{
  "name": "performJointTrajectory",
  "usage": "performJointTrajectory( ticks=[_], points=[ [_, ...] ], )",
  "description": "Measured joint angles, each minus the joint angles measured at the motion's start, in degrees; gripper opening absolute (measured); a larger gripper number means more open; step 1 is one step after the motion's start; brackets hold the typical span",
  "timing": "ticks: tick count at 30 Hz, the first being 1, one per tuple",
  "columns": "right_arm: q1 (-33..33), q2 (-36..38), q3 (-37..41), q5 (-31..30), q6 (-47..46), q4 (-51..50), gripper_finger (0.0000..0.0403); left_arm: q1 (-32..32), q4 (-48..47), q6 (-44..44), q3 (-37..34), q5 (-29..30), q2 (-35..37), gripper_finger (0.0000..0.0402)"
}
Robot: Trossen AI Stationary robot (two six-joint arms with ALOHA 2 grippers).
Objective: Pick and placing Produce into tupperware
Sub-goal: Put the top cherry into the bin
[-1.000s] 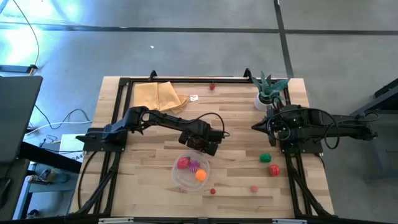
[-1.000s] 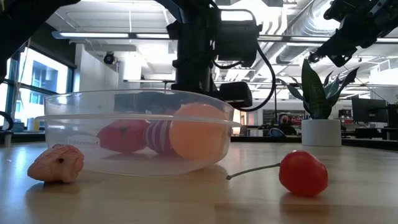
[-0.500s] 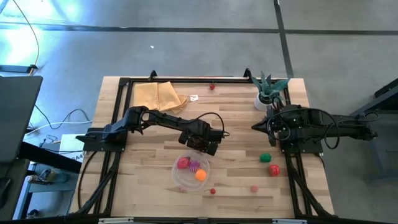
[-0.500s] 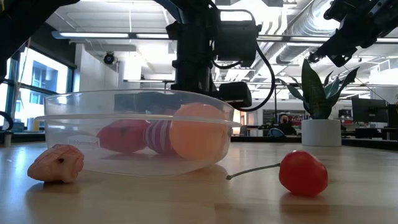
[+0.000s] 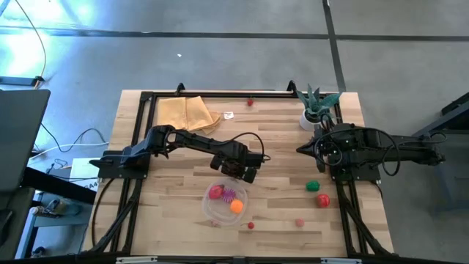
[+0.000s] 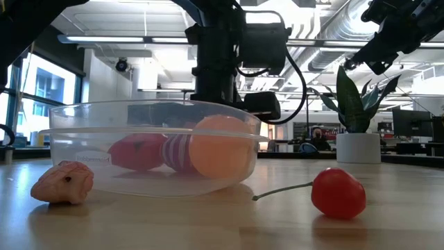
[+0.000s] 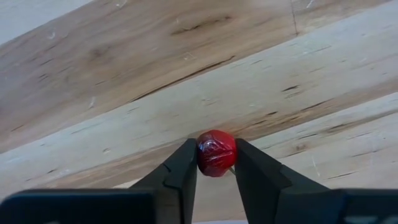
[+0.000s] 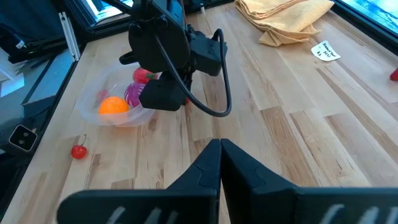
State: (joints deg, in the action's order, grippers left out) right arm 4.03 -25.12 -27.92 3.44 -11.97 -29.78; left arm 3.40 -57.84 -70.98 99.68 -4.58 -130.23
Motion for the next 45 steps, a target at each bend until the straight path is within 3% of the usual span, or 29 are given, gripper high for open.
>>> performJointTrajectory(
  ticks=[21, 28, 36, 45],
  points=[
    [0.0, 0.0, 0.0, 0.0, 0.0, 0.0, 0.0000, 0.0, -0.8, 0.1, 0.7, 1.1, -0.1, 0.0088],
    [0.0, 0.0, 0.0, 0.0, 0.0, 0.0, 0.0000, -0.1, -7.9, 1.3, 7.1, 5.3, -0.7, 0.0087],
    [0.0, 0.0, 0.0, 0.0, 0.0, 0.0, 0.0000, -0.6, -21.5, 1.3, 17.9, 5.8, -0.5, 0.0087],
    [0.0, 0.0, 0.0, 0.0, 0.0, 0.0, 0.0000, -6.6, -31.9, 1.3, 29.4, 9.6, -0.1, 0.0087]
  ],
)
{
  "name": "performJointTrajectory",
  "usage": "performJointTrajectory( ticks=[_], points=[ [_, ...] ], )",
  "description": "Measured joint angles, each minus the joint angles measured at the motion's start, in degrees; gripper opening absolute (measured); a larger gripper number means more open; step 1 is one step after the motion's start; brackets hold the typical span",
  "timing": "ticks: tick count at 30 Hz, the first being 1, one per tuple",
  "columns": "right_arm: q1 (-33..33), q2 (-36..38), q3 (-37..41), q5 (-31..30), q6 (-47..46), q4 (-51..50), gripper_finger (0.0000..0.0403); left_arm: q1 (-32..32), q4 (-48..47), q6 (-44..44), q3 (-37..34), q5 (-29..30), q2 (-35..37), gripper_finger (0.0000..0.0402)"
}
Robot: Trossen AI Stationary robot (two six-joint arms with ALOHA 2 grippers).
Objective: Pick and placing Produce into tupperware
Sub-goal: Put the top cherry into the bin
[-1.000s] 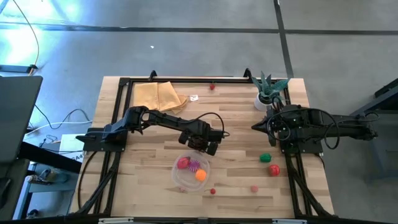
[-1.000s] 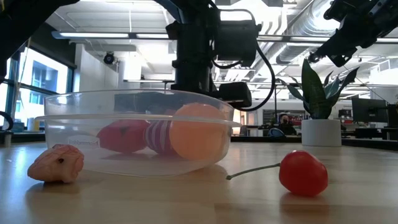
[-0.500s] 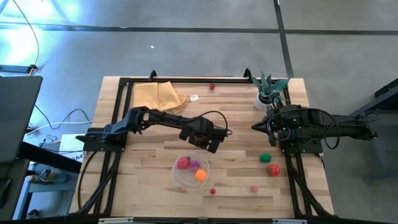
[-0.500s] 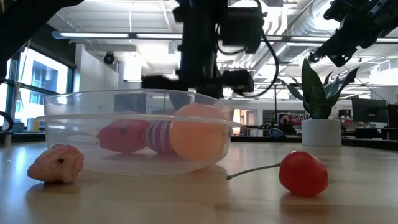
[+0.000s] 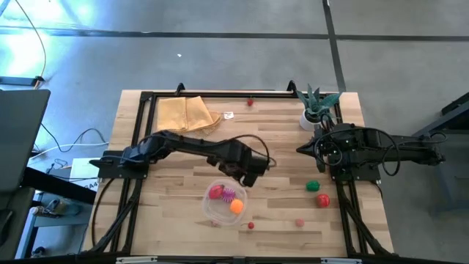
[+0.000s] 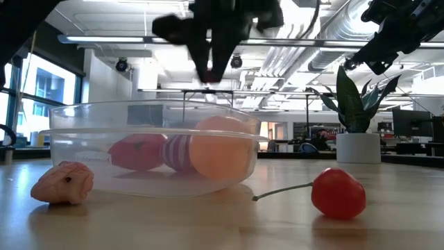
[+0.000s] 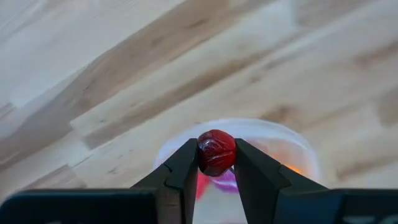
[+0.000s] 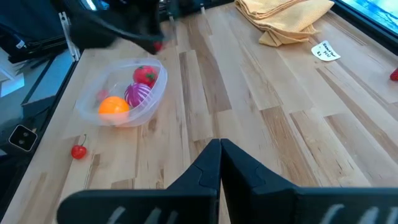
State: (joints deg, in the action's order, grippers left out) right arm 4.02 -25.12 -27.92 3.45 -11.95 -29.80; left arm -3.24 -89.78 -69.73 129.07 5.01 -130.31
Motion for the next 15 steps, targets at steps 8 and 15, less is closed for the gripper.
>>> performJointTrajectory(
  ticks=[8, 15],
  points=[
    [0.0, 0.0, 0.0, 0.0, 0.0, 0.0, 0.0000, -9.5, -0.2, -4.7, -0.3, 4.6, 2.2, 0.0088],
    [0.0, 0.0, 0.0, 0.0, 0.0, 0.0, 0.0000, -13.9, -0.1, -8.6, -1.1, 6.6, 1.8, 0.0091]
  ],
)
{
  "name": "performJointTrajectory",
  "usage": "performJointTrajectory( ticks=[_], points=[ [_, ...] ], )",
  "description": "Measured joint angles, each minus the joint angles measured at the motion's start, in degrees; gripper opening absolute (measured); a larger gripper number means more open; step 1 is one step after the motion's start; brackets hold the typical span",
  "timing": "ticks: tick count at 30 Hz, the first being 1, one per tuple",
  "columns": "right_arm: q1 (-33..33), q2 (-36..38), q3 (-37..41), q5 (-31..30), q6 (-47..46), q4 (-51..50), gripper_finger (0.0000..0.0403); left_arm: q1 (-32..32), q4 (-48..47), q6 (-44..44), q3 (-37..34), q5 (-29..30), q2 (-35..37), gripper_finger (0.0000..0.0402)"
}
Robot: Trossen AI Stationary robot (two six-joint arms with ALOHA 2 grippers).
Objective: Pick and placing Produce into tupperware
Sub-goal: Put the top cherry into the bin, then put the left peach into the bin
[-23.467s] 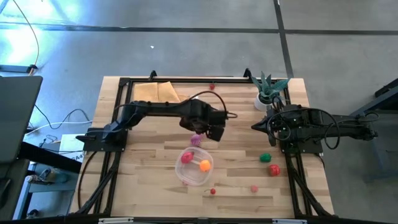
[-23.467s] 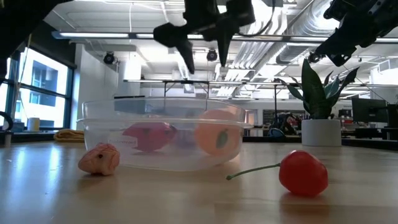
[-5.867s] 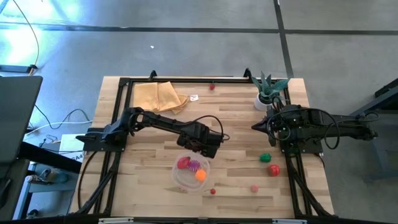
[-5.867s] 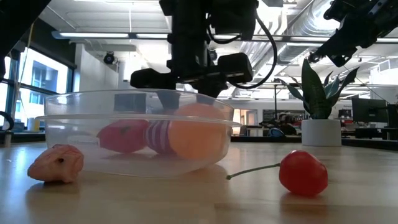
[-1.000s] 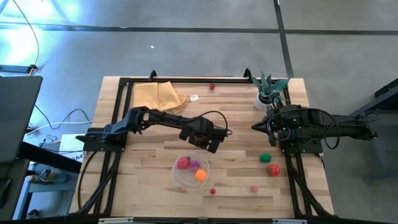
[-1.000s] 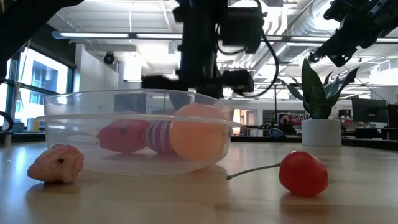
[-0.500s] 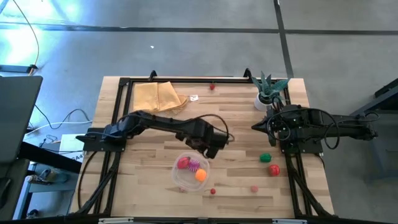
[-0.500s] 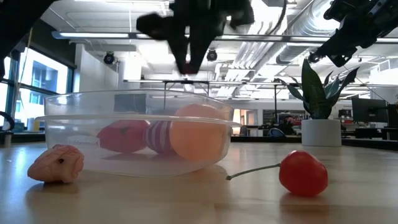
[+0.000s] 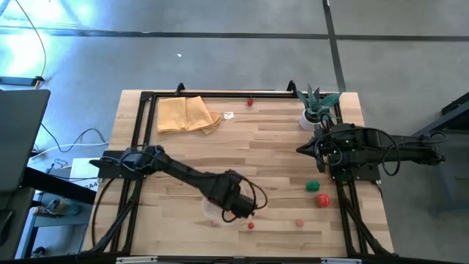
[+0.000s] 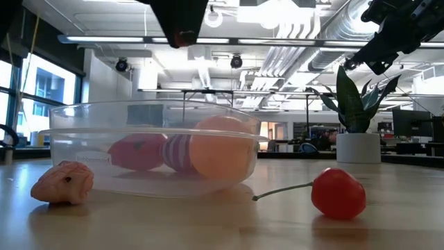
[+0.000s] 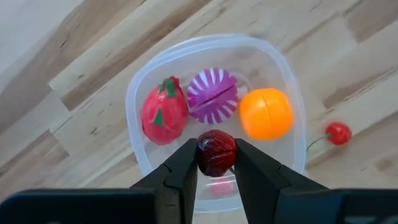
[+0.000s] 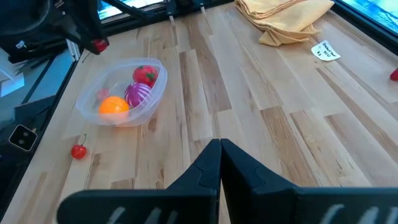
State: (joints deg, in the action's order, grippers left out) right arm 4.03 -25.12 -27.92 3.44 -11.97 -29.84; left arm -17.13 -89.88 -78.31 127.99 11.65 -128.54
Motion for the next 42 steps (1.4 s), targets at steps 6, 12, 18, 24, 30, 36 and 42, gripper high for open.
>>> performJointTrajectory(
  ticks=[6, 12, 18, 24, 30, 36, 42],
  points=[
    [0.0, 0.0, 0.0, 0.0, 0.0, 0.0, 0.0000, -0.1, 1.8, 0.7, -4.0, 0.0, 0.0, 0.0112],
    [0.0, 0.0, 0.0, 0.0, 0.0, 0.0, 0.0000, -0.1, 6.4, 1.5, -8.3, -0.9, 0.0, 0.0119],
    [0.0, 0.0, 0.0, 0.0, 0.0, 0.0, 0.0000, -0.1, 7.9, 1.3, -10.2, -2.0, 0.0, 0.0120],
    [0.0, 0.0, 0.0, 0.0, 0.0, 0.0, 0.0000, -0.1, 6.7, 1.3, -10.2, -1.8, 0.0, 0.0120],
    [0.0, 0.0, 0.0, 0.0, 0.0, 0.0, 0.0000, -0.5, 0.8, 1.9, -10.2, -1.8, 4.6, 0.0120],
    [0.0, 0.0, 0.0, 0.0, 0.0, 0.0, 0.0000, -3.1, -0.4, 6.6, -13.5, -2.8, 13.4, 0.0120],
    [0.0, 0.0, 0.0, 0.0, 0.0, 0.0, 0.0000, -7.7, 0.1, 5.2, -18.7, -7.4, 15.9, 0.0120]
  ],
)
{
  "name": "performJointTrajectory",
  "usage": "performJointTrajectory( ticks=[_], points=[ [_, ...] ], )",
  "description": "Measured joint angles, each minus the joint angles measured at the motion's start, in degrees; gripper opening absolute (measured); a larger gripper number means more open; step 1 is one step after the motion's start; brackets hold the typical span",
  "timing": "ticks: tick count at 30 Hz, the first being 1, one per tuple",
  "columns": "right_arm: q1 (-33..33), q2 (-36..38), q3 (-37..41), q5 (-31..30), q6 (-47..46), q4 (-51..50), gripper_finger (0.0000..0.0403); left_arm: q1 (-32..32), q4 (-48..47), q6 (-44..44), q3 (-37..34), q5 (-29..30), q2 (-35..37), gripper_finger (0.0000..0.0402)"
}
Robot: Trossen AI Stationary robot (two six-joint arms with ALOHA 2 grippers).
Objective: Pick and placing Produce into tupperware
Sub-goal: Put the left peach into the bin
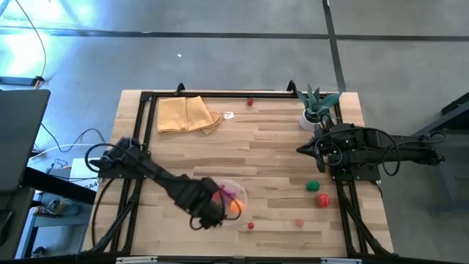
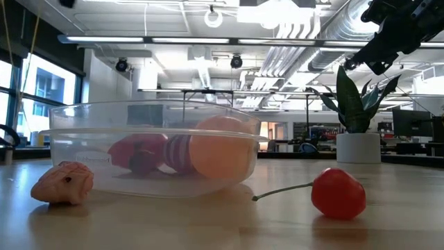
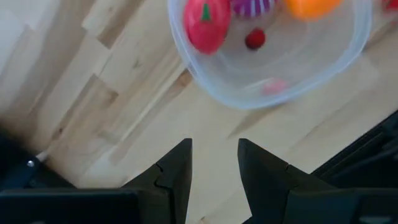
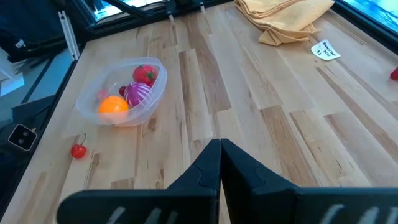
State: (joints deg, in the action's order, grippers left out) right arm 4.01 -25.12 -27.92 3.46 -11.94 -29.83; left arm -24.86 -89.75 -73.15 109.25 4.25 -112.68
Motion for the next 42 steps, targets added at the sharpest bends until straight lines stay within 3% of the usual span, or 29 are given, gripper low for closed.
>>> performJointTrajectory(
  ticks=[6, 17, 24, 42],
  points=[
    [0.0, 0.0, 0.0, 0.0, 0.0, -0.1, 0.0000, -2.7, 3.3, -1.0, -5.0, 1.1, 0.0, 0.0120],
    [0.0, 0.0, 0.0, 0.0, 0.0, -0.1, 0.0000, -3.8, 16.3, -21.9, -5.9, -4.7, 0.0, 0.0120],
    [0.0, 0.0, 0.0, 0.0, 0.0, -0.2, 0.0000, -4.0, 22.1, -25.0, -5.8, -7.6, -2.9, 0.0120],
    [0.0, -1.1, 0.0, 0.0, 0.0, -0.2, 0.0000, -6.3, 29.6, -34.3, -5.9, -2.4, -11.8, 0.0120]
  ],
)
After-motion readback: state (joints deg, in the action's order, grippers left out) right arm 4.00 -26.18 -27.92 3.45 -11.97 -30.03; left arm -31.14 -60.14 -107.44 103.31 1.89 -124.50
